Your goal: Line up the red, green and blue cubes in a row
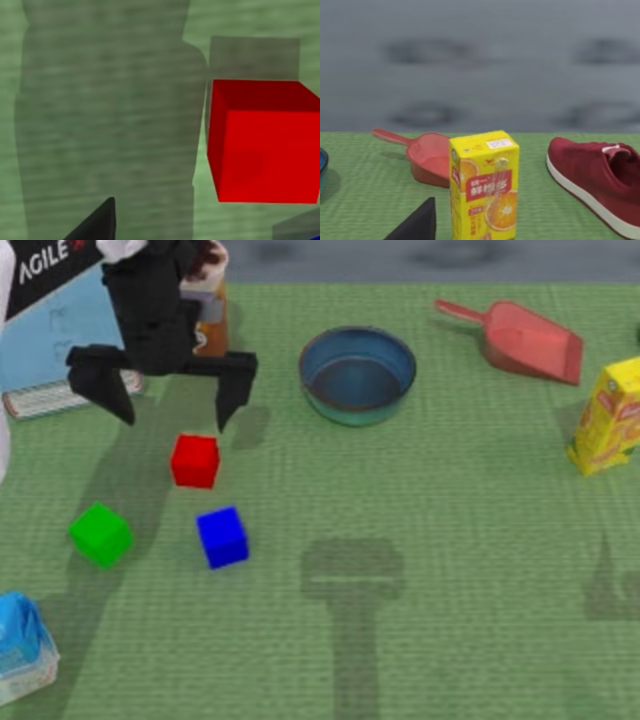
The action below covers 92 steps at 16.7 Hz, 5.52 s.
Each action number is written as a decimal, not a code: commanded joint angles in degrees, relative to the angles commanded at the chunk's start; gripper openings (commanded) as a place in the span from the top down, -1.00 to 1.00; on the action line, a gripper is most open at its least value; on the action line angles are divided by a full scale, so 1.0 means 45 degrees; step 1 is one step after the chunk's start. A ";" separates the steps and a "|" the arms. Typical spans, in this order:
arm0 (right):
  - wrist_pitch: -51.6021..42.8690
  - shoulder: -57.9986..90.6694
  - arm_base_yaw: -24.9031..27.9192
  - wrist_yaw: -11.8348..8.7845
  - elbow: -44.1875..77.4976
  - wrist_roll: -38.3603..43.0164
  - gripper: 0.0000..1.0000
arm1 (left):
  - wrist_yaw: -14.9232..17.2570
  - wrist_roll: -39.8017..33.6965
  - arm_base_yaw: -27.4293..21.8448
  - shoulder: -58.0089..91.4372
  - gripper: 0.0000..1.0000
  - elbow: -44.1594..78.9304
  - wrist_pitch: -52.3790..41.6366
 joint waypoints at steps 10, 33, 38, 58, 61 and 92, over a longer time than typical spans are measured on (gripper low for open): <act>0.0000 0.0000 0.0000 0.0000 0.0000 0.0000 -1.00 | 0.0012 0.0014 -0.0049 0.1057 -1.00 -0.2697 0.3751; 0.0000 0.0000 0.0000 0.0000 0.0000 0.0000 -1.00 | 0.0012 0.0014 -0.0049 0.1057 1.00 -0.2697 0.3751; 0.0000 0.0000 0.0000 0.0000 0.0000 0.0000 -1.00 | -0.0057 0.0065 0.0008 0.0544 1.00 -0.2134 0.3109; 0.0000 0.0000 0.0000 0.0000 0.0000 0.0000 -1.00 | -0.0215 -0.4031 -0.2762 -0.3571 1.00 -0.5286 0.1878; 0.0000 0.0000 0.0000 0.0000 0.0000 0.0000 -1.00 | -0.0263 -0.5322 -0.3697 -0.4666 1.00 -0.6644 0.2267; 0.0000 0.0000 0.0000 0.0000 0.0000 0.0000 -1.00 | -0.0268 -0.5548 -0.3897 -0.3842 -0.96 -0.9059 0.5595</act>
